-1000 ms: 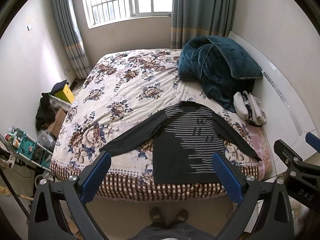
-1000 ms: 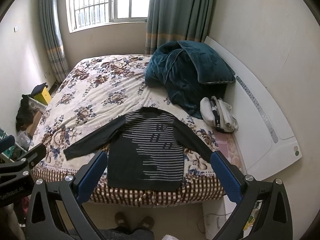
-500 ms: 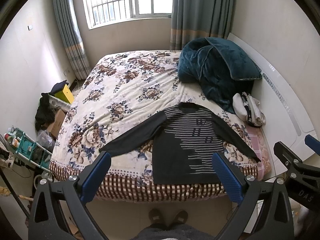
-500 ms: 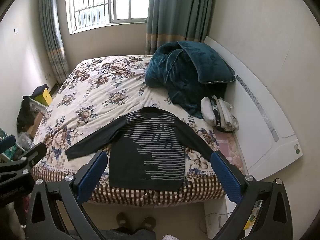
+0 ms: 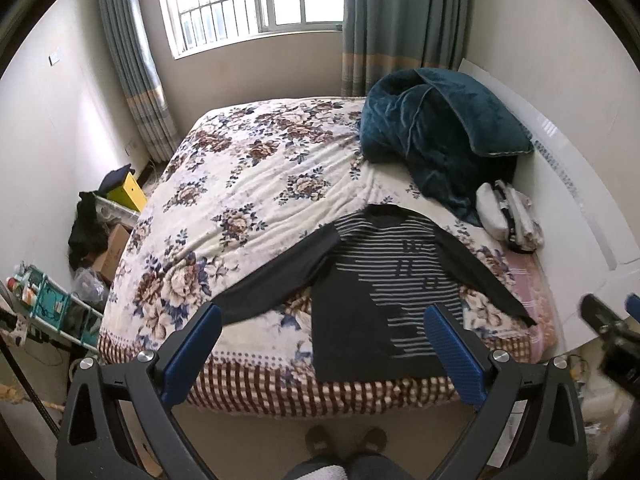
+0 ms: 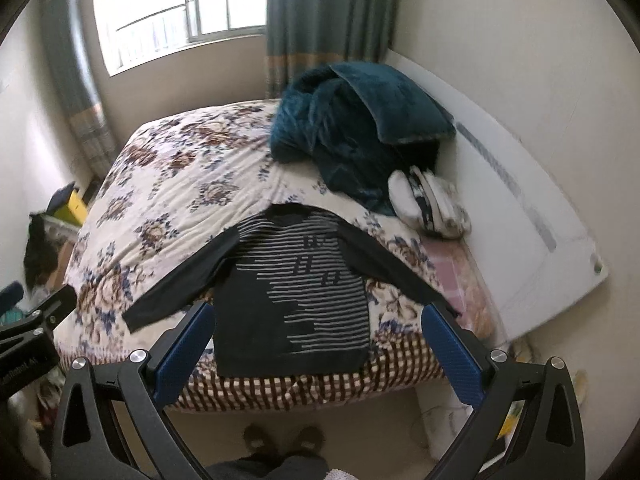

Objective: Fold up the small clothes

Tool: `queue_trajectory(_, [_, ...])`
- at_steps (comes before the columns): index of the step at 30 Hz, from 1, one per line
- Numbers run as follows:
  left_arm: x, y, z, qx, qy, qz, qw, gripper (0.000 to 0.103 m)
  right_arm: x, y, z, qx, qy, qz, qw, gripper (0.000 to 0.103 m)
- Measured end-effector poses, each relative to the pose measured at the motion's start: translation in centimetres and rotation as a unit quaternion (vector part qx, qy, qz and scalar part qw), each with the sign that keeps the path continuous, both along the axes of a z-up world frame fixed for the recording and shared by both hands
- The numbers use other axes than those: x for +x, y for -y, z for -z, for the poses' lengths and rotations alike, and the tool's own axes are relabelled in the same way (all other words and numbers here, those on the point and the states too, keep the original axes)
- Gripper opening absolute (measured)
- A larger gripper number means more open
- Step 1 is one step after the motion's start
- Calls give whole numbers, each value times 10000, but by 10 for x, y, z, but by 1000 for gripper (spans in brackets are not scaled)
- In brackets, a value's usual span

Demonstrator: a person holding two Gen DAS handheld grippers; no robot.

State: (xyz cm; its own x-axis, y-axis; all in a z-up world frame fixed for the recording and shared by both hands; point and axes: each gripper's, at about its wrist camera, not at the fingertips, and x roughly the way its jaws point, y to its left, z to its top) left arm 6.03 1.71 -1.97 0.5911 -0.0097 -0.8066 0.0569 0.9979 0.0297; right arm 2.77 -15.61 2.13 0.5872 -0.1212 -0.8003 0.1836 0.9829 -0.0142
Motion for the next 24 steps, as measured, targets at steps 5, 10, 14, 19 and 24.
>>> queue_trajectory(5, [36,20,58,229,-31,124,9997,103,21,57,66,338,-113,998,9944,103])
queue_trajectory(10, [82,56,131,617,-461,233,9968,103,42,142,159,698,-583,1986,9759,103])
queue_trajectory(14, [122,95,190,947,-871,215,9915,103,60,227,246,1002,-960,2713,9524,103])
queue_trajectory(19, [174,148,262,1372,-1407,272,9801,103,87,346,369,1586,-1432,3452,9139,103])
queue_trajectory(24, [220,191,348,1687,-1937,324,9659,103,111,439,481,1794,-1917,3900,8826,98])
